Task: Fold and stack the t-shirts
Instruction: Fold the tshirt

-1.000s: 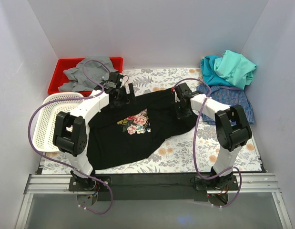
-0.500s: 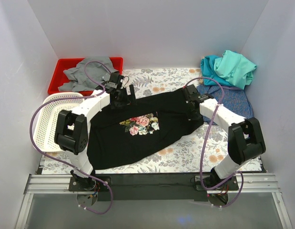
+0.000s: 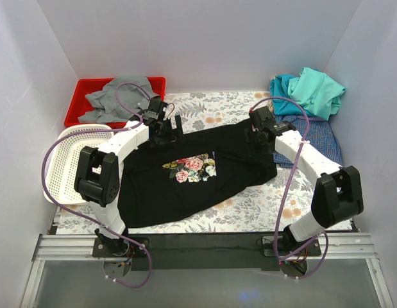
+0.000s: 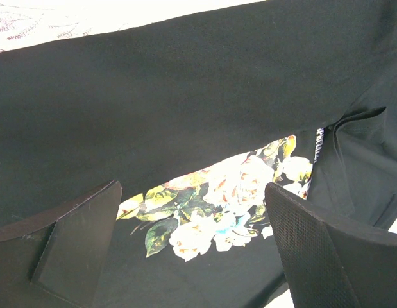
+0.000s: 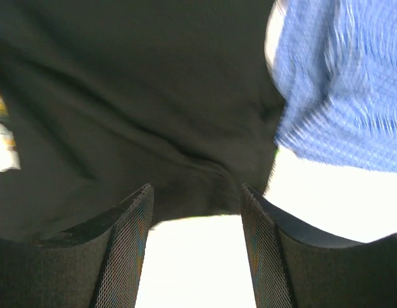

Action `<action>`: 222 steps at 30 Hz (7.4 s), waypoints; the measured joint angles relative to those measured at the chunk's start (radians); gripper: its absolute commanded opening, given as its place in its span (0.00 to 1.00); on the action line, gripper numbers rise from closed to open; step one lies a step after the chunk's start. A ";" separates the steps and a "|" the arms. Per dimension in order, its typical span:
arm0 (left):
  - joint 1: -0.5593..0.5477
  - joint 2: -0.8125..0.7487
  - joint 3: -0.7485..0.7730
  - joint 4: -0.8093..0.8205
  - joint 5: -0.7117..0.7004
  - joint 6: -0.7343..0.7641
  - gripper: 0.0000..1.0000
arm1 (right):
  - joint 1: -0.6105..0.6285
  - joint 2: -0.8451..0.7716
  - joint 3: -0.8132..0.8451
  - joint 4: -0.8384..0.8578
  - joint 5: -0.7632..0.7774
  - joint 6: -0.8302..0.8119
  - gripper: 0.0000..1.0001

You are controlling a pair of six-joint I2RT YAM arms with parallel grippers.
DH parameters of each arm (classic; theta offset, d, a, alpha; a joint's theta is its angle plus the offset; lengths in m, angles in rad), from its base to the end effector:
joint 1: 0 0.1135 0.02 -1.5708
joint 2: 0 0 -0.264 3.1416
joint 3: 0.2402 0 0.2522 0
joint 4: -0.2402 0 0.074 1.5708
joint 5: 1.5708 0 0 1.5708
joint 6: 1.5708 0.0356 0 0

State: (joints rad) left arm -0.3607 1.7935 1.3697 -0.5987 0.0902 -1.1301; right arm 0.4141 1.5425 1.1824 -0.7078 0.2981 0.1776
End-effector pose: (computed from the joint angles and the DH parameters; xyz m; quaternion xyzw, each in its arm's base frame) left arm 0.3575 -0.1383 0.2315 -0.3496 0.8960 -0.2153 0.1693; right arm 0.2926 0.1172 0.2526 -0.0763 0.9555 -0.0658 0.2773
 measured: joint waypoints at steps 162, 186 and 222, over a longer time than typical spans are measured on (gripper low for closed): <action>0.000 -0.030 -0.030 -0.044 -0.194 -0.064 0.96 | 0.129 0.302 0.152 0.363 -0.193 -0.136 0.01; 0.000 0.002 -0.030 -0.037 -0.171 -0.056 0.96 | 0.129 0.287 0.130 0.365 -0.147 -0.130 0.01; 0.000 -0.068 -0.030 -0.064 -0.272 -0.030 0.97 | 0.058 0.408 0.298 0.300 0.323 -0.113 0.62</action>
State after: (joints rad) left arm -0.3607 1.7252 1.3399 -0.6632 -0.1818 -1.1599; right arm 0.4721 1.9503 1.4803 -0.4080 0.6212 0.0643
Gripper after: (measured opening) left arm 0.970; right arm 0.332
